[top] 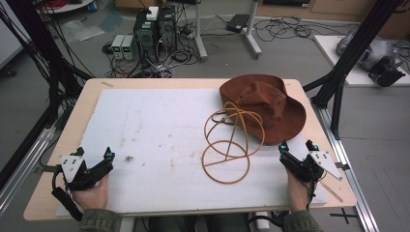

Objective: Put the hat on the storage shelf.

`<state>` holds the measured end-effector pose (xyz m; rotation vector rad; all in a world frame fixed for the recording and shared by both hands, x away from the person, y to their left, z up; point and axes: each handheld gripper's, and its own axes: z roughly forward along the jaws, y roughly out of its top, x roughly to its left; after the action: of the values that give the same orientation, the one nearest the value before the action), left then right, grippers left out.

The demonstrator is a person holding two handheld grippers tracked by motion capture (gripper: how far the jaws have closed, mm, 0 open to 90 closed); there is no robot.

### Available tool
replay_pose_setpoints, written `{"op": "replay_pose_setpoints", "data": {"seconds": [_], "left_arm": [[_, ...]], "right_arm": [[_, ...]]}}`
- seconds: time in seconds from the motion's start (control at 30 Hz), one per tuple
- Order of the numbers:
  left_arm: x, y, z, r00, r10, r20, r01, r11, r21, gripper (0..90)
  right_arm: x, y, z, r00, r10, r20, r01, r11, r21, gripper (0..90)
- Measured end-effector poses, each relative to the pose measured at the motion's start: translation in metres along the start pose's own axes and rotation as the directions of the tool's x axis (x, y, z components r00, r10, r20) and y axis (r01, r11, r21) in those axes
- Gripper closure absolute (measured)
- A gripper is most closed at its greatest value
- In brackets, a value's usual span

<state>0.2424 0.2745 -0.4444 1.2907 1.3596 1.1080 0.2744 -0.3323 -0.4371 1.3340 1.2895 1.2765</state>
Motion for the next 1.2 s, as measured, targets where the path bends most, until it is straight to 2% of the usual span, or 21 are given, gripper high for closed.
{"op": "replay_pose_setpoints", "data": {"seconds": [0.3, 0.57, 0.77, 0.83, 0.9, 0.97, 1.0, 1.03, 1.07, 1.1, 1.17, 1.2], "left_arm": [[-0.001, 0.000, 0.001, 1.0000, 0.007, 0.003, -0.007, 1.0000, 0.003, 13.0], [0.000, 0.001, 0.001, 1.0000, 0.003, 0.000, -0.003, 1.0000, -0.004, 13.1], [0.001, 0.003, -0.002, 1.0000, -0.003, -0.003, 0.003, 0.9997, -0.023, 13.1], [0.003, 0.004, -0.002, 1.0000, -0.004, -0.006, 0.004, 0.9998, -0.022, 13.1], [0.005, 0.004, -0.003, 0.9999, -0.006, -0.010, 0.006, 0.9997, -0.023, 13.1], [0.007, 0.004, -0.004, 0.9998, -0.013, -0.013, 0.013, 0.9997, -0.022, 13.1], [0.007, 0.004, -0.004, 0.9997, -0.021, -0.014, 0.021, 0.9995, -0.025, 13.1], [0.007, 0.004, -0.004, 0.9996, -0.025, -0.015, 0.025, 0.9994, -0.025, 13.1], [0.007, 0.004, -0.003, 0.9996, -0.025, -0.013, 0.025, 0.9994, -0.025, 13.1], [0.007, 0.004, -0.003, 0.9996, -0.025, -0.012, 0.024, 0.9993, -0.028, 13.1], [0.004, 0.004, -0.002, 0.9998, -0.019, -0.005, 0.019, 0.9995, -0.026, 13.1], [0.003, 0.004, -0.002, 0.9999, -0.016, -0.002, 0.016, 0.9996, -0.023, 13.1]], "right_arm": [[0.001, 0.000, -0.001, 1.0000, 0.000, -0.001, 0.000, 1.0000, -0.004, 11.2], [0.002, 0.001, -0.002, 0.9998, -0.020, -0.004, 0.020, 0.9998, -0.003, 11.2], [0.004, 0.015, -0.004, 0.9986, -0.047, -0.022, 0.047, 0.9986, -0.026, 11.2], [0.005, 0.026, -0.003, 0.9964, -0.081, -0.024, 0.080, 0.9958, -0.045, 11.2], [0.006, 0.029, -0.002, 0.9964, -0.081, -0.025, 0.080, 0.9959, -0.042, 11.2], [0.006, 0.036, 0.003, 0.9940, -0.104, -0.034, 0.103, 0.9943, -0.030, 11.3], [0.006, 0.040, 0.008, 0.9920, -0.119, -0.042, 0.119, 0.9928, -0.012, 11.2], [0.005, 0.047, 0.021, 0.9888, -0.136, -0.062, 0.138, 0.9894, 0.044, 11.3], [0.005, 0.047, 0.021, 0.9888, -0.136, -0.062, 0.138, 0.9894, 0.044, 11.3], [0.004, 0.052, 0.034, 0.9861, -0.141, -0.087, 0.149, 0.9842, 0.095, 11.2], [0.004, 0.056, 0.049, 0.9832, -0.136, -0.121, 0.155, 0.9746, 0.162, 11.2], [0.004, 0.056, 0.057, 0.9818, -0.137, -0.132, 0.162, 0.9665, 0.199, 11.2]]}}
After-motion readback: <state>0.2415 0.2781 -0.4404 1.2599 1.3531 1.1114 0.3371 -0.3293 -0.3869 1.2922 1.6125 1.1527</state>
